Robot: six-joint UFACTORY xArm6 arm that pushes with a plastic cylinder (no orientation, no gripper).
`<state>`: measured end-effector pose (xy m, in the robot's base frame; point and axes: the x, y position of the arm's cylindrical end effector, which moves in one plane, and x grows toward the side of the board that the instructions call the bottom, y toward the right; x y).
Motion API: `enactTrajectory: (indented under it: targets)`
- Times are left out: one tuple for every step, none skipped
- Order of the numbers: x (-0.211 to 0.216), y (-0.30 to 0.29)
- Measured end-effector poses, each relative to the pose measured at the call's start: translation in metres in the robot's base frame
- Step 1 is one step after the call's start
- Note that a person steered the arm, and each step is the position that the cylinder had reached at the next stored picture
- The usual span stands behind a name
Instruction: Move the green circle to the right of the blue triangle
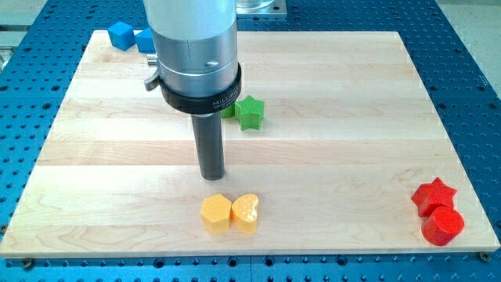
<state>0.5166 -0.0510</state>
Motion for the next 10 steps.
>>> enactTrajectory:
  targets:
    - [0.000, 0.000]
    - [-0.027, 0.006]
    - [-0.065, 0.011]
    - [-0.102, 0.006]
    - [-0.127, 0.018]
    - [-0.186, 0.014]
    - [-0.205, 0.038]
    - [-0.227, 0.063]
    - [-0.236, 0.028]
    - [-0.220, -0.004]
